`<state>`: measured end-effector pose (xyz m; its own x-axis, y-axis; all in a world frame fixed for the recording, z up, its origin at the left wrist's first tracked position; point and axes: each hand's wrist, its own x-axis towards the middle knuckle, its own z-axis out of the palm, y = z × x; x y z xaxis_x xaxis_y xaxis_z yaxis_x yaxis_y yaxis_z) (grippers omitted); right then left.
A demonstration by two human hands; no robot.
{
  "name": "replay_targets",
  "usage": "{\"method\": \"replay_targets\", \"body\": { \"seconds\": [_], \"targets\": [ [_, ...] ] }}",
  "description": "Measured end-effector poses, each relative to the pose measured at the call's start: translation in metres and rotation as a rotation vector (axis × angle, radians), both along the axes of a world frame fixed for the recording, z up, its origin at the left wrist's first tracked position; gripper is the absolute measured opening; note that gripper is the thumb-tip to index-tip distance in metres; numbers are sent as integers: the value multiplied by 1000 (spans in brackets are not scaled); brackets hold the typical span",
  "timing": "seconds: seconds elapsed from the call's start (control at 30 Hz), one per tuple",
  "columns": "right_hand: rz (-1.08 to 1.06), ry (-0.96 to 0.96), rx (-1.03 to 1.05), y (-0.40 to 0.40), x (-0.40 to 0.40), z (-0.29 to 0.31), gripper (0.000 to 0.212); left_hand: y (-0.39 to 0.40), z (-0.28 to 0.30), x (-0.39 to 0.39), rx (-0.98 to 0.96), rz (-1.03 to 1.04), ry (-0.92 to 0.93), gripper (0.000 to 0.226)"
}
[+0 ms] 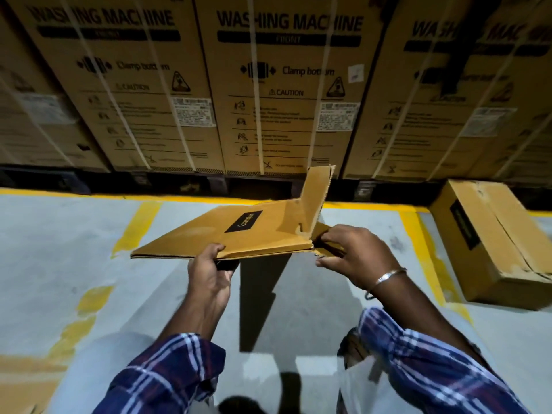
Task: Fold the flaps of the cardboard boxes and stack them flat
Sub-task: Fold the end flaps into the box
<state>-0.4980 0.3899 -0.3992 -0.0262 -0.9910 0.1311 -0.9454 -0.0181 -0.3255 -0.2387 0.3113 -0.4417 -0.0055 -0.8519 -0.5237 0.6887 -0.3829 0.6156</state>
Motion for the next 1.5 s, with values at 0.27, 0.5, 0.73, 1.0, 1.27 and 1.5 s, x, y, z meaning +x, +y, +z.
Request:
{"method": "replay_targets", "body": {
  "seconds": [0.27, 0.5, 0.73, 1.0, 1.27, 1.5],
  "targets": [
    [-36, -797, 134, 61, 86, -17, 53, 4, -1, -9, 2, 7, -19, 42],
    [-621, -1710, 255, 32, 90, -43, 61, 20, -5, -16, -46, -63, -77, 40],
    [-962, -1837, -231, 17, 66, -44, 41, 30, -2, -25, -67, -94, -125, 35],
    [-988, -2102, -324, 16, 37, -35, 27, 8, 17, 3, -8, -38, -47, 34],
    [-840, -2095, -308, 12, 31, -31, 37, 5, 13, 12, 21, 75, 107, 43],
    [-777, -1899, -2, 10, 50, -42, 40, 7, 11, 6, 99, -143, -38, 50]
  ]
}}
